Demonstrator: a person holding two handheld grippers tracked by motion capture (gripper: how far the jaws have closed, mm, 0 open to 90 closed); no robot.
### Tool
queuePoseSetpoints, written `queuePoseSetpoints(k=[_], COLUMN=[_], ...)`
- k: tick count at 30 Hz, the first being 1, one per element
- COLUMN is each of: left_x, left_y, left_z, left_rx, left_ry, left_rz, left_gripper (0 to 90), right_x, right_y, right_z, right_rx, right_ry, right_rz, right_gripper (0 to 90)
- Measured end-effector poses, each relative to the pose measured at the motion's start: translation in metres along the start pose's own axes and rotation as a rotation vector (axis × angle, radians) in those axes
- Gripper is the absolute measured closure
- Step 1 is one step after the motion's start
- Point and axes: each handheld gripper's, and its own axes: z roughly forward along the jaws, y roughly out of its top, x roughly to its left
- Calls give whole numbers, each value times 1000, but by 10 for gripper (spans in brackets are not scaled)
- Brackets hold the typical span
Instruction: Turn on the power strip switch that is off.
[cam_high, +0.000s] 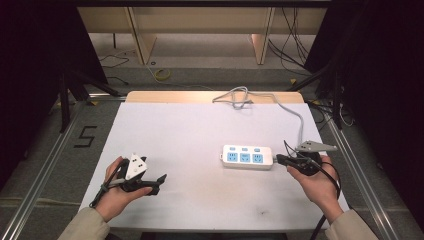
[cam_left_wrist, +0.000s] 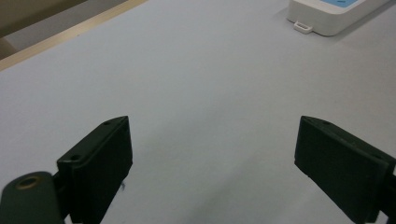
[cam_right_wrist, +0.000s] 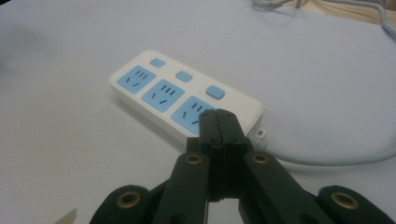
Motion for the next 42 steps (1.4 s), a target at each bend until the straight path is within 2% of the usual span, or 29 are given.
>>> queuePoseSetpoints(k=[15, 20, 26, 42], left_x=[-2, -2, -2, -3], left_y=[1, 1, 1, 2], left_z=[1, 1, 1, 1], left_rx=[-3, -8, -7, -8], left_ry=[-9, -7, -9, -13], left_rz=[2, -9, -3, -1], left_gripper=[111, 111, 112, 113], right_x=[-5, -6, -6, -6], right_y=[17, 20, 25, 34], right_z=[18, 24, 32, 46], right_rx=[41, 55, 84, 119], right_ry=[-23, -22, -26, -29], right_rz=[17, 20, 27, 29], right_gripper=[900, 900, 900, 900])
